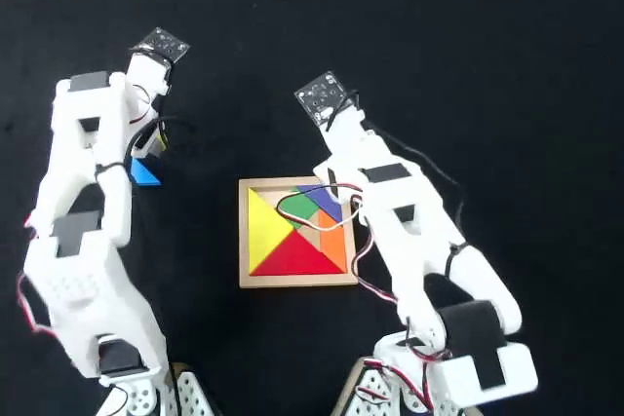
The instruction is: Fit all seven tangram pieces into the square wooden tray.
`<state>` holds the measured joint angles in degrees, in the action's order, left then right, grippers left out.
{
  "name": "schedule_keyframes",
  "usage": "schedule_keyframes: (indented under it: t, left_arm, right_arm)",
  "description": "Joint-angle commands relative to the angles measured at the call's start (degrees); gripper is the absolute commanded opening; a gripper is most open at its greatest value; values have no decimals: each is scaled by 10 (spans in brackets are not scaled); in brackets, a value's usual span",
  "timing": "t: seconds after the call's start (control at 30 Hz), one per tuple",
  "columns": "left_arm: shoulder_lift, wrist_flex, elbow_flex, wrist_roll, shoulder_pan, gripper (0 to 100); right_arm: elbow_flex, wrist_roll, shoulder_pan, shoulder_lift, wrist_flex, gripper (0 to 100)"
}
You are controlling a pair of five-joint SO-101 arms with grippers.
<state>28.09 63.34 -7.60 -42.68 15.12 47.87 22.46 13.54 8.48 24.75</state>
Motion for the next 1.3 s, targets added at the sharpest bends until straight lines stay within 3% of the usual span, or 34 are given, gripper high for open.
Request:
schedule_keyframes:
  t: [0.0, 0.13, 0.4, 0.73, 0.83, 0.9, 1.07, 1.27]
  left_arm:
    - [43, 9, -69, -28, 25, 145]
    - [51, 21, -66, -83, 60, 144]
    - [50, 143, -65, -182, 76, 112]
    - [-125, 216, -57, -189, 66, 103]
    - [-149, 232, -9, -189, 46, 163]
    - [-149, 221, 38, -188, 32, 213]
    - [-149, 56, 160, -144, 24, 225]
    - [-149, -2, 217, -141, 28, 225]
  right_arm:
    - [-19, 4, -10, -4, -22, 11]
    - [-20, 4, -17, -6, -24, 11]
    - [-28, 1, -21, -7, -24, 11]
    - [-27, 1, -21, -7, -24, 11]
    - [-27, 2, -21, -7, -24, 11]
    - [-27, 2, -21, -7, -23, 11]
    - [-26, 4, -21, -7, -20, 11]
    - [-26, 4, -21, -7, -21, 11]
